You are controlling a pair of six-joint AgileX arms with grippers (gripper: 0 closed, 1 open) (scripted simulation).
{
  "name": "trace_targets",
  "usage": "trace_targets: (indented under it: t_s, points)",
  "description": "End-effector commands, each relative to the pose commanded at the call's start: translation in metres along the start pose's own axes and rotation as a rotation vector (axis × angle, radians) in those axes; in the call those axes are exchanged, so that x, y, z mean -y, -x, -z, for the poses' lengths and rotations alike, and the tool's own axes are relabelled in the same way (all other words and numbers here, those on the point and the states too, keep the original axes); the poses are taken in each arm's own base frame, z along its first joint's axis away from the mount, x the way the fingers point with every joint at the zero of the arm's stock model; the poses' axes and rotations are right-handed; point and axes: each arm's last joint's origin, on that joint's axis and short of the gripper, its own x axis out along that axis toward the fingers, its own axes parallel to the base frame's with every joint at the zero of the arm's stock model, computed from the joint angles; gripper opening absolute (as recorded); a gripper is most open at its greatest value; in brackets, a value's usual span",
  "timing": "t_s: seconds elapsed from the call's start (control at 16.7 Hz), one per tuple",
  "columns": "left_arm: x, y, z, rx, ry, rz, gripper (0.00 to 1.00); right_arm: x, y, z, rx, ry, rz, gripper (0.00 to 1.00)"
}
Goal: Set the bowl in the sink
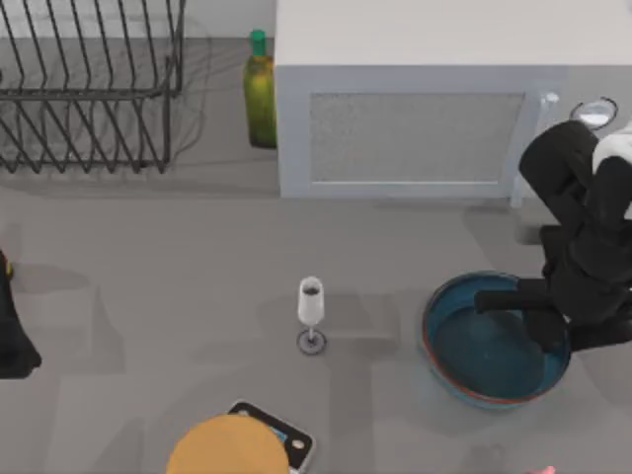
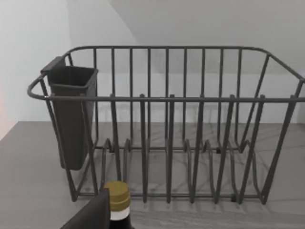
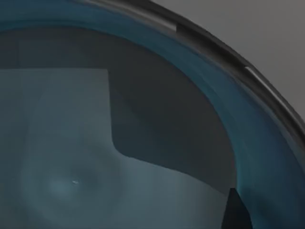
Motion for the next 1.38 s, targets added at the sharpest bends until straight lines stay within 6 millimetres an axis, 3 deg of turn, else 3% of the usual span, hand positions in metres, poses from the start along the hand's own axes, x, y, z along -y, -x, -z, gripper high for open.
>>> trace_targets:
  t_s: [0.48,0.6,0.84,1.14,1.26,1.38]
  points:
    - [0.000,0.000,0.000,0.000,0.000,0.000,1.00,0.000,0.001,0.000,0.002,0.000,0.000,0.00]
    - [0.000,0.000,0.000,0.000,0.000,0.000,1.00,-0.002,0.010,-0.004,0.006,0.000,-0.002,0.00]
    - [0.000,0.000,0.000,0.000,0.000,0.000,1.00,-0.005,0.058,-0.012,-0.001,-0.004,0.001,0.00]
    - [0.000,0.000,0.000,0.000,0.000,0.000,1.00,-0.002,0.129,-0.005,-0.019,-0.002,0.009,0.00]
    - [0.000,0.000,0.000,0.000,0.000,0.000,1.00,0.000,0.147,-0.001,-0.003,-0.001,0.002,0.00]
    - [0.000,0.000,0.000,0.000,0.000,0.000,1.00,0.000,0.151,0.000,0.002,-0.001,0.000,0.00]
